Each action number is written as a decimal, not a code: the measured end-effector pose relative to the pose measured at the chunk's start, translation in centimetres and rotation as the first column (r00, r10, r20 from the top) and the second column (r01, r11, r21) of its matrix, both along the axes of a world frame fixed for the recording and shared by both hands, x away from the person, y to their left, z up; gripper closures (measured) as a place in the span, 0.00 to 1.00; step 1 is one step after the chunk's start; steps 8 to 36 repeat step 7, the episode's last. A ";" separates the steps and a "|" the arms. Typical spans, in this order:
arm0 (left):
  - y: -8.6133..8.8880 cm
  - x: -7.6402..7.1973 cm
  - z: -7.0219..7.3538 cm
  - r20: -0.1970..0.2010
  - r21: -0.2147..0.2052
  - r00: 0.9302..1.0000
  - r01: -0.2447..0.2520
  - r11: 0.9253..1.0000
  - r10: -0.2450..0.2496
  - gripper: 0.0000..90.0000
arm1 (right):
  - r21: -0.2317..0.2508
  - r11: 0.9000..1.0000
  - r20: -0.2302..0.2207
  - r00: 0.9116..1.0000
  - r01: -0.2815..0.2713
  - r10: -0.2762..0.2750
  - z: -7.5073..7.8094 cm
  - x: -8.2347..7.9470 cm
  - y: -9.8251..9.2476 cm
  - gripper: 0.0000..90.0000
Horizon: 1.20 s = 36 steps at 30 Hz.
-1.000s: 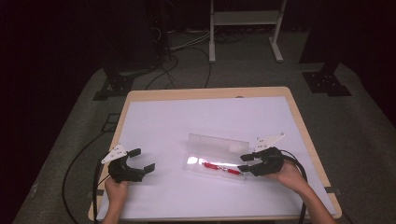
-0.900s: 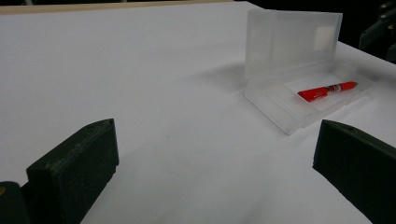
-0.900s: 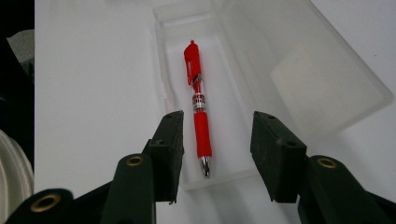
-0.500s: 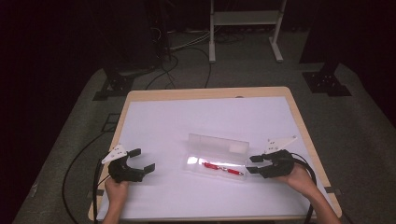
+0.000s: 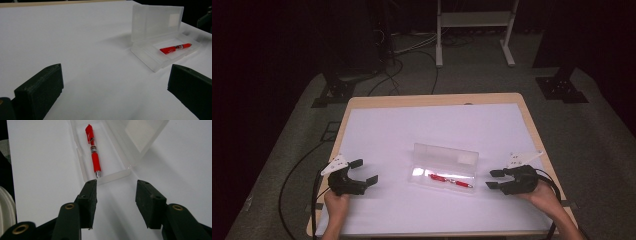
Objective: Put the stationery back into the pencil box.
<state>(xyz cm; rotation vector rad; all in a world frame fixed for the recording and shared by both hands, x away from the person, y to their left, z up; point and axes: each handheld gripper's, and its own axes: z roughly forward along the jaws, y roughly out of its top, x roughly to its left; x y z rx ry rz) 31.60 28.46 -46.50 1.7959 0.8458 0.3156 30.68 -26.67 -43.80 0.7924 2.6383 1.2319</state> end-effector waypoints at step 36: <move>0.0 0.1 0.0 0.000 -0.003 1.000 -0.004 1.000 0.004 0.00 | 0.042 0.998 0.016 0.998 0.054 -0.054 -0.8 -1.8 -1.3 0.51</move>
